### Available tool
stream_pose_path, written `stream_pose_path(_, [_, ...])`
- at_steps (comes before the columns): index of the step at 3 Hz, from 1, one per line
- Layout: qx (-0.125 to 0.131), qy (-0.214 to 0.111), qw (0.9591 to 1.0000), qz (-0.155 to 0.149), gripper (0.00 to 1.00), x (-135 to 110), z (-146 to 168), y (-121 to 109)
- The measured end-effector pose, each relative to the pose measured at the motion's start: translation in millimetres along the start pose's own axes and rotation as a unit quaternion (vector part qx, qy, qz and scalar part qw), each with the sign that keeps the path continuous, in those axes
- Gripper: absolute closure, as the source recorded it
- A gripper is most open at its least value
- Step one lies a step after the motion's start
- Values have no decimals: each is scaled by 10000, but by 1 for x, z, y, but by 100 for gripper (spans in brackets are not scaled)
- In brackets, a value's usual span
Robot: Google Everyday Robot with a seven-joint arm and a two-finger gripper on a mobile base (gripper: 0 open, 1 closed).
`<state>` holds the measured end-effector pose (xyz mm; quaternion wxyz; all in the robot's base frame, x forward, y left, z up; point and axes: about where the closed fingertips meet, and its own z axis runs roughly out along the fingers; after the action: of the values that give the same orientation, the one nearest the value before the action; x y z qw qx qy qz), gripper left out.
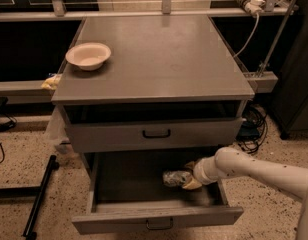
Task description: Place 7up can into middle drawer
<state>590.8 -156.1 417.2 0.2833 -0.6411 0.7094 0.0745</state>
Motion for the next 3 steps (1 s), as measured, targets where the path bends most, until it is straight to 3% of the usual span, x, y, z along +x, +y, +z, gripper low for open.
stream_pose_path(2, [-111,-209,9995,227,100,13,40,-3])
stream_pose_path(3, [-108,-212,9994,232,81,14,41,-3])
